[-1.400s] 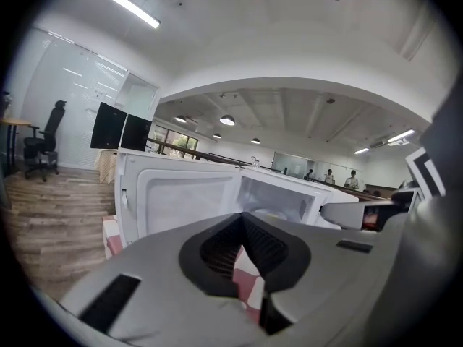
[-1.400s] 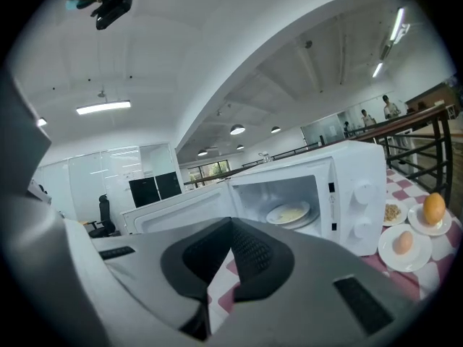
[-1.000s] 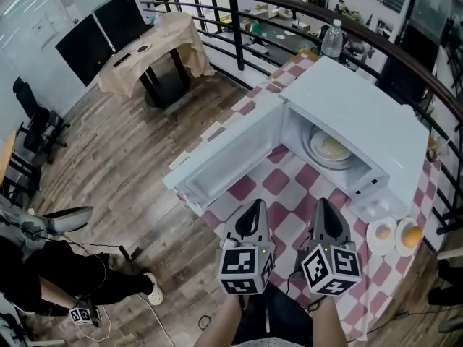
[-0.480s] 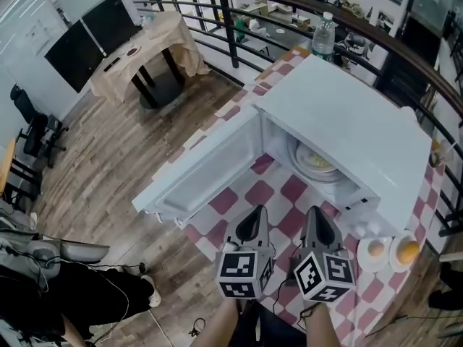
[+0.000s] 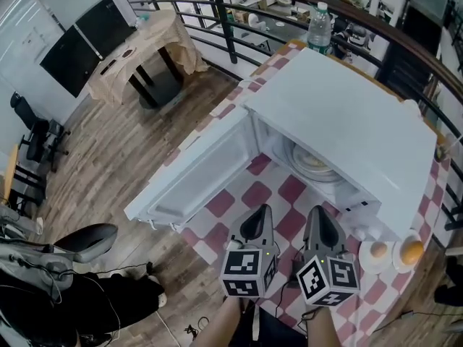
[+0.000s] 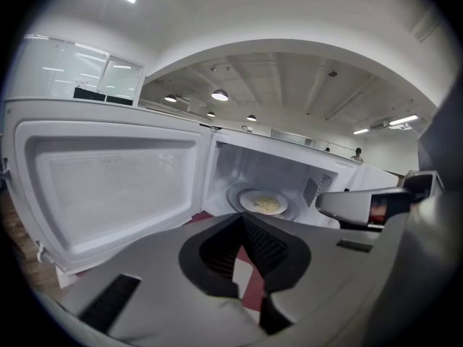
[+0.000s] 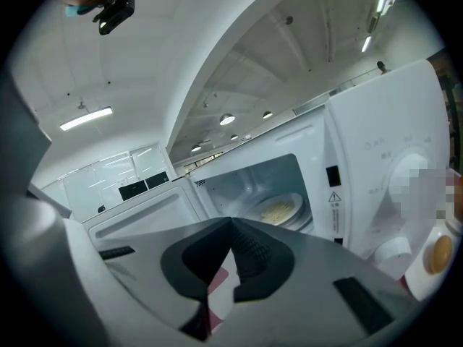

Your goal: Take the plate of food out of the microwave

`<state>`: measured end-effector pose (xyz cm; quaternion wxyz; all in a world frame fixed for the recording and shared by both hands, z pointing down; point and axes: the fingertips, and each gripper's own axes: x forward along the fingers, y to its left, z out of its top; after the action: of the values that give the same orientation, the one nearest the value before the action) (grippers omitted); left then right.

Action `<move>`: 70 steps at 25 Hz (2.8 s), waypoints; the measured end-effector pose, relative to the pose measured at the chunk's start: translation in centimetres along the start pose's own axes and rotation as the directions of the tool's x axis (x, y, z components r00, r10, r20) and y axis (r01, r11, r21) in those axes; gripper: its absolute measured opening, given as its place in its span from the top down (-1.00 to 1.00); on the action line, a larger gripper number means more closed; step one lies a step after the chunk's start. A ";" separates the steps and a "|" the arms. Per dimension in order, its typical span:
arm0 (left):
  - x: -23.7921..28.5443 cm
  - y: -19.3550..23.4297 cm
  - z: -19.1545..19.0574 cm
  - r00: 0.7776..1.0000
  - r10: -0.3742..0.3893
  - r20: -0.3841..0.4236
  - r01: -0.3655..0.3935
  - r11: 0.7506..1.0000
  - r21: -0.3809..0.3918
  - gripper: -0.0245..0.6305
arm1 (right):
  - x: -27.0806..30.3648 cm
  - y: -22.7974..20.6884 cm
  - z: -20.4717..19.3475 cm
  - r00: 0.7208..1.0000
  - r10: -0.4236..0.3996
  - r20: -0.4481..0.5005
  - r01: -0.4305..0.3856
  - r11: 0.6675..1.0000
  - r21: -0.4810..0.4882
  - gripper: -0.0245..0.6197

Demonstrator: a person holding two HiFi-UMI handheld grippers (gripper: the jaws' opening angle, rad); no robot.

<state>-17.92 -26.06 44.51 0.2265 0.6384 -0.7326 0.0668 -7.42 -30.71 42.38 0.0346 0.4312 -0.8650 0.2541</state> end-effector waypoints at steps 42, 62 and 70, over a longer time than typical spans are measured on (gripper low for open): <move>13.5 -0.4 0.4 0.908 -0.388 -0.157 0.344 0.905 -0.249 0.85 | 6.7 -3.9 -1.6 0.938 -0.346 -0.027 0.347 0.937 0.041 0.94; 17.1 -1.7 -1.7 0.879 -0.448 -0.161 0.256 0.730 -0.634 0.43 | 5.1 -6.5 -2.6 0.894 -0.445 -0.040 0.447 0.893 0.059 0.94; 18.0 -1.8 -2.2 0.884 -0.432 -0.178 0.200 0.695 -0.690 0.40 | 4.6 -7.4 -2.7 0.883 -0.468 -0.037 0.469 0.880 0.075 0.94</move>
<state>-17.16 -41.82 53.61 0.5610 0.6158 -0.5379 -0.1292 -5.08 -36.43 49.06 0.0850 0.6262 -0.7237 0.2774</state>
